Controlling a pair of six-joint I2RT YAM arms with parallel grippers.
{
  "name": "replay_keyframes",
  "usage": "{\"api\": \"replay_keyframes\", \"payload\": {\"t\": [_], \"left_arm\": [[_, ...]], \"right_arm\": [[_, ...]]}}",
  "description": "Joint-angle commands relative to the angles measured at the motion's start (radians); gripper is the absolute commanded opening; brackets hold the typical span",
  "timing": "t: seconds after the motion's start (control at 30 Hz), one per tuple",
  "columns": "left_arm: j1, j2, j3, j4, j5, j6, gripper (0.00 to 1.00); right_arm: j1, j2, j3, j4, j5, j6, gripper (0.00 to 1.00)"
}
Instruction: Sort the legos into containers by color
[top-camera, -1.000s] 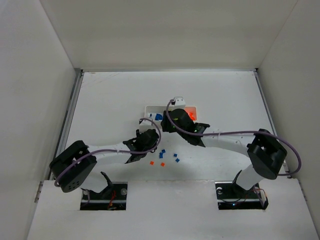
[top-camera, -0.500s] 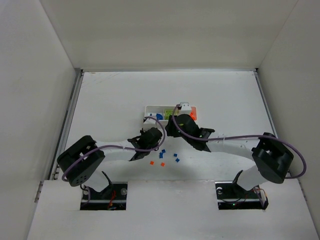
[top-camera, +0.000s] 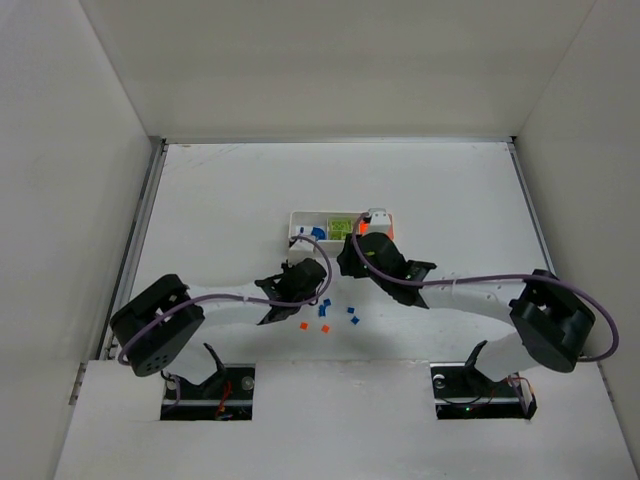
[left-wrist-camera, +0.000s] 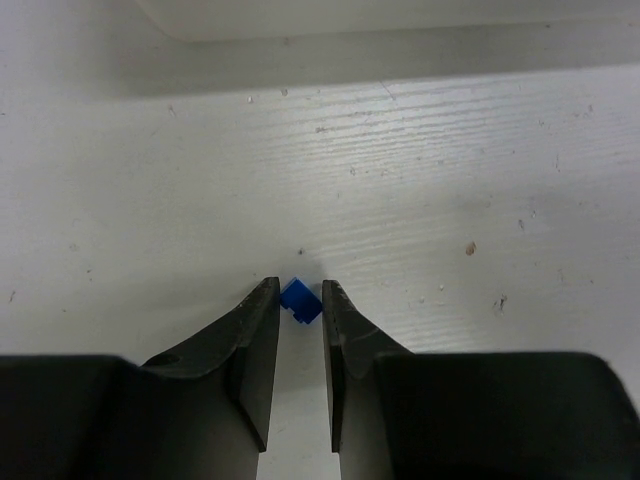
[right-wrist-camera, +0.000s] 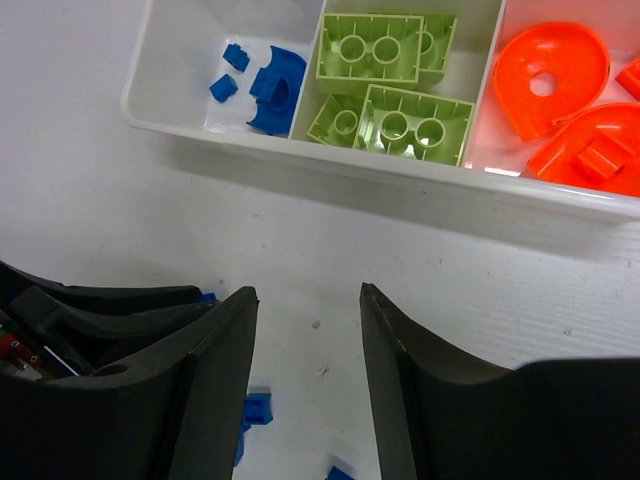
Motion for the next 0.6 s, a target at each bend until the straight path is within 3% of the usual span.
{"api": "replay_keyframes", "payload": {"t": [0.0,0.33,0.57], "left_arm": [[-0.010,-0.068,0.042,-0.056,-0.018,0.006,0.16],[0.060,-0.171,0.097,-0.080,-0.003,0.013,0.16],[0.151,-0.079,0.229,-0.028,0.025,0.062,0.17]], "right_arm": [[-0.004,-0.034,-0.007,0.056,0.006,0.011,0.52],[-0.001,-0.102,-0.061,0.048,0.006,0.013,0.51],[0.033,-0.181,-0.146,0.008,0.006,0.051,0.43]]}}
